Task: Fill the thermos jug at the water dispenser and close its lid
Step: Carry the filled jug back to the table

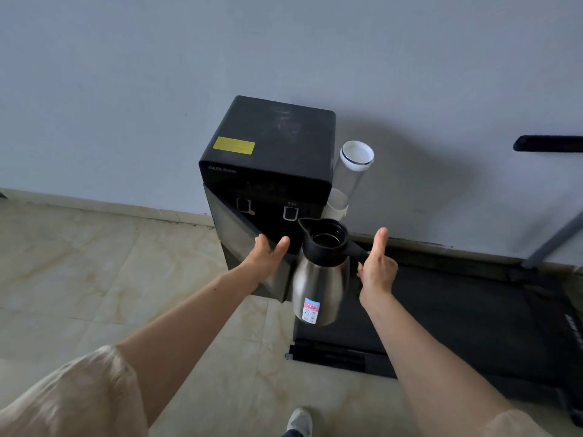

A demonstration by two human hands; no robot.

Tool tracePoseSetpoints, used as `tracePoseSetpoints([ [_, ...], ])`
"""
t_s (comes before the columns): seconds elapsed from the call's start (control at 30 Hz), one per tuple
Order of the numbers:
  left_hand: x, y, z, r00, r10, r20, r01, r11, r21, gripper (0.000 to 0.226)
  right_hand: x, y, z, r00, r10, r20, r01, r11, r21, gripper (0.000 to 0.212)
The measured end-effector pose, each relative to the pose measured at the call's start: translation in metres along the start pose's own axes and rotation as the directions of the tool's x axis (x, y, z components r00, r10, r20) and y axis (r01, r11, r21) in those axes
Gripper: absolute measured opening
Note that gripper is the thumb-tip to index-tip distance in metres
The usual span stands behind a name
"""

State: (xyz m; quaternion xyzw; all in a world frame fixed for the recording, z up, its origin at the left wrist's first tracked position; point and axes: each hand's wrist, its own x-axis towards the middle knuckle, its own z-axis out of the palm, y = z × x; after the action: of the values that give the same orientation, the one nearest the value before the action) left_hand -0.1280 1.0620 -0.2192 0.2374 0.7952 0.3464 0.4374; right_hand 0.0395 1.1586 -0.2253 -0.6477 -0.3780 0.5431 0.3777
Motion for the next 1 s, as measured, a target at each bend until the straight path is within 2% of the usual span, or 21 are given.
tracePoseSetpoints([
  [0.17, 0.023, 0.023, 0.017, 0.998, -0.001, 0.069, -0.005, 0.997, 0.083, 0.073, 0.029, -0.009, -0.017, 0.999, -0.012, -0.034, 0.011, 1.0, -0.01, 0.068],
  [0.3, 0.046, 0.038, 0.028, 0.998, -0.008, 0.056, 0.006, 0.999, 0.045, 0.085, 0.053, -0.016, -0.017, 0.999, -0.015, -0.04, 0.014, 1.0, -0.027, 0.069],
  [0.73, 0.059, 0.061, 0.029, 0.995, 0.035, 0.094, -0.032, 0.999, -0.028, 0.079, 0.078, -0.03, 0.012, 0.998, 0.016, 0.064, -0.016, 1.0, 0.004, 0.065],
  [0.83, 0.049, 0.058, 0.026, 0.986, 0.089, 0.142, -0.078, 0.993, -0.084, 0.073, 0.07, -0.031, 0.019, 0.997, 0.007, 0.075, -0.008, 1.0, 0.008, 0.065],
  [1.0, 0.017, 0.057, 0.01, 0.964, 0.219, 0.15, -0.196, 0.968, -0.157, 0.045, 0.046, -0.037, 0.033, 0.988, -0.001, 0.152, -0.002, 1.0, 0.016, 0.062],
])
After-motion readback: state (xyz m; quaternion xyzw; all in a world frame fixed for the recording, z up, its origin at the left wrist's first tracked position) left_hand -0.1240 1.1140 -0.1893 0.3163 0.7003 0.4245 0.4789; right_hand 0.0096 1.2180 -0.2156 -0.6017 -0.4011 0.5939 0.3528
